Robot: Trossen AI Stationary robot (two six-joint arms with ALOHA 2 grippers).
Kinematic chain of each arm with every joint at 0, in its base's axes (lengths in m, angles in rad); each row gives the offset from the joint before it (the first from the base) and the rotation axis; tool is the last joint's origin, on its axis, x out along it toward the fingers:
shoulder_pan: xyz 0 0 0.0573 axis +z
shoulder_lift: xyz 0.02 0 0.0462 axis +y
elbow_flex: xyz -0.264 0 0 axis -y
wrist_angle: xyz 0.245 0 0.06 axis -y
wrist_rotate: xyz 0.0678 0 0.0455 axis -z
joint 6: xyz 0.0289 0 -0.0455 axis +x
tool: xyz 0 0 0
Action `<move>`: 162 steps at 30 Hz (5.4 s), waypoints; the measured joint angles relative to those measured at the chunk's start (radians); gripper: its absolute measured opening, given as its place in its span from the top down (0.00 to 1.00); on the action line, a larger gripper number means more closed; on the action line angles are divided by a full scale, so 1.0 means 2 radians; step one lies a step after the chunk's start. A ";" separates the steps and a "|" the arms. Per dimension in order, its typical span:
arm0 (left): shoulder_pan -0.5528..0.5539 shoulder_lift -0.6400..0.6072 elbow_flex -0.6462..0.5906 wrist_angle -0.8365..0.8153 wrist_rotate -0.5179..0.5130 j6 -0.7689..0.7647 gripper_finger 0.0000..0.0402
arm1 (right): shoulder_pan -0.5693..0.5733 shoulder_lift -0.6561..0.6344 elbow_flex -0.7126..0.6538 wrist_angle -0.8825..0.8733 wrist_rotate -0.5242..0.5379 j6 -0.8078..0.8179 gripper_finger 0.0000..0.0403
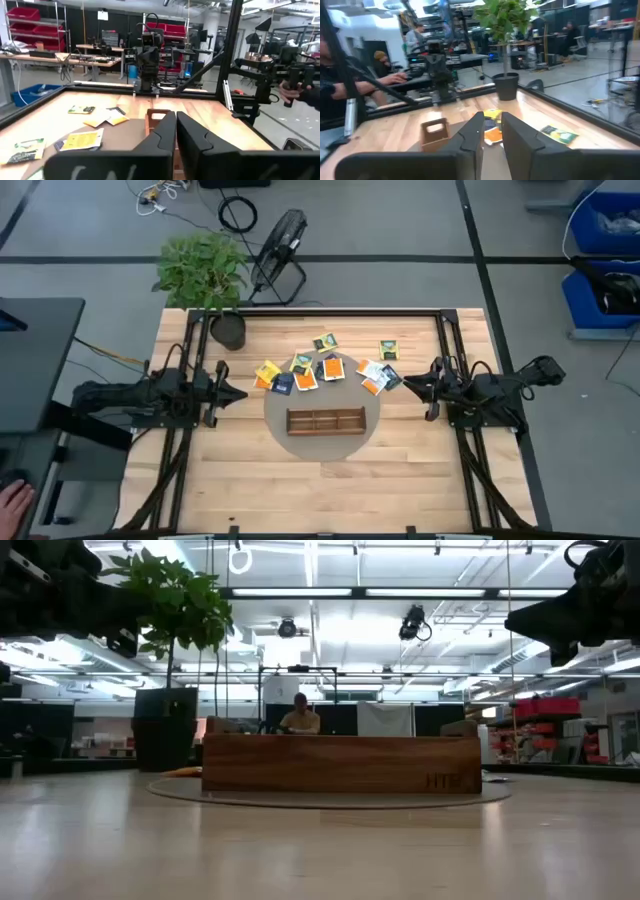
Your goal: Pick & Place Tea
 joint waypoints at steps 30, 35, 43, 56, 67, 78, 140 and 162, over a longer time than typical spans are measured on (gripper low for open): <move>0.000 0.000 0.047 -0.029 -0.098 -0.042 0.95 | 0.000 0.001 0.056 0.012 0.026 -0.035 0.67; 0.000 0.019 0.084 -0.075 -0.116 -0.042 0.95 | -0.001 0.036 0.125 -0.063 0.050 -0.010 0.60; 0.000 0.107 0.136 -0.076 -0.117 0.002 0.89 | -0.016 0.187 0.230 -0.123 0.087 0.008 0.57; 0.000 0.220 0.187 -0.078 -0.117 0.023 0.49 | -0.134 0.391 0.445 -0.440 0.072 0.207 0.55; 0.000 0.230 0.187 -0.078 -0.117 0.025 0.42 | -0.302 0.563 0.513 -0.473 -0.073 0.178 0.34; 0.000 0.230 0.187 -0.077 -0.114 0.022 0.42 | -0.420 0.701 0.515 -0.491 -0.148 0.198 0.33; 0.000 0.230 0.188 -0.077 -0.112 0.022 0.42 | -0.497 0.869 0.444 -0.335 -0.263 0.208 0.83; 0.000 0.230 0.188 -0.077 -0.112 0.029 0.42 | -0.454 0.775 0.441 -0.344 -0.243 0.180 1.00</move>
